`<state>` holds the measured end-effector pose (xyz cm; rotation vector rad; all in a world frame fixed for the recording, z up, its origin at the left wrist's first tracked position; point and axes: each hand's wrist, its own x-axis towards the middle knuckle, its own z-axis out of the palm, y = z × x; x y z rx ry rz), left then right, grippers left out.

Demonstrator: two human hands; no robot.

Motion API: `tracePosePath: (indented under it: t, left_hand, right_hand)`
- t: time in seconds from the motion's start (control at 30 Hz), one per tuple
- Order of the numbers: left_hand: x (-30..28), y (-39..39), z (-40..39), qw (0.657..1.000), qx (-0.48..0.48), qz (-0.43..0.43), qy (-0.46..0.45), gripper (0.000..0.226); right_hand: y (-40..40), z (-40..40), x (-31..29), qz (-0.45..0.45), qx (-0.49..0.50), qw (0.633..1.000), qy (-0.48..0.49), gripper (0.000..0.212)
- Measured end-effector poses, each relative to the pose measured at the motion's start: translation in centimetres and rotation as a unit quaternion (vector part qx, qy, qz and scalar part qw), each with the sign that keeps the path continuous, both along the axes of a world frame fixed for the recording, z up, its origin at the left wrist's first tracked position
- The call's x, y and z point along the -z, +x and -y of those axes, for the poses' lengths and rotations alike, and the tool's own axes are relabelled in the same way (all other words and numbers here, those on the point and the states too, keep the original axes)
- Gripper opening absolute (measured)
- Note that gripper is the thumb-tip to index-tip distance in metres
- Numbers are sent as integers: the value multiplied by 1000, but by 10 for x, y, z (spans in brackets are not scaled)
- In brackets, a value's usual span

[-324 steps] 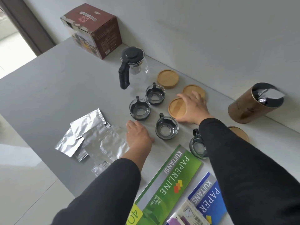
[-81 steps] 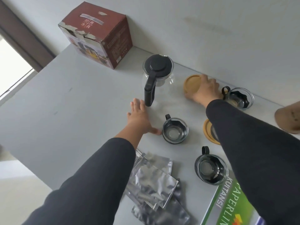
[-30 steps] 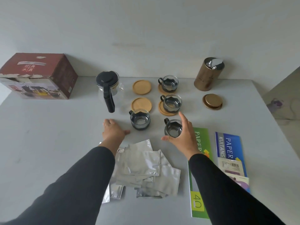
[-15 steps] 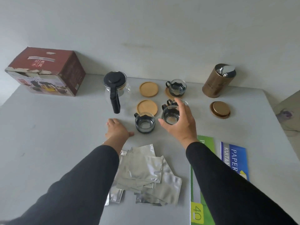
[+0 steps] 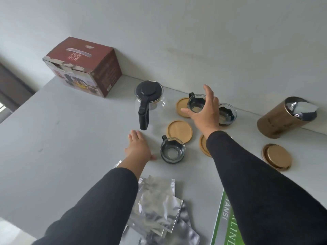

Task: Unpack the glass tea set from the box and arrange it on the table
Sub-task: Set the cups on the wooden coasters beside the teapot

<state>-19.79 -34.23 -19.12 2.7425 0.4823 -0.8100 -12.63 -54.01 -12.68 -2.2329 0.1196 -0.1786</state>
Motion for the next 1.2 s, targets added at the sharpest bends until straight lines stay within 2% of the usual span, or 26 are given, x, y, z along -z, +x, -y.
tracePosePath:
  t: [0.33, 0.63, 0.77, 0.93, 1.1, 1.2]
  left_hand:
    - [3, -3, -3, 999, -19, 18, -25, 123]
    - [-2, -6, -2, 999, -26, 18, -37, 124]
    - [-3, -6, 0, 999, -32, 15, -40, 123]
    - [-7, -6, 0, 998, -32, 0, -47, 121]
    - [-10, -5, 0, 999, -27, -11, -39, 122]
    - [-13, -6, 0, 999, -19, -15, -32, 121]
  right_hand:
    - [32, -7, 23, -74, -26, 997, 8, 101]
    - [51, -13, 33, -72, -18, 997, -18, 100]
    - [54, -13, 38, -74, -28, 995, -58, 96]
    - [48, -10, 38, 13, -32, 989, -146, 86]
    - [15, -15, 29, 89, 1, 994, -62, 68]
    - [-23, -24, 27, 115, 1, 993, -31, 64]
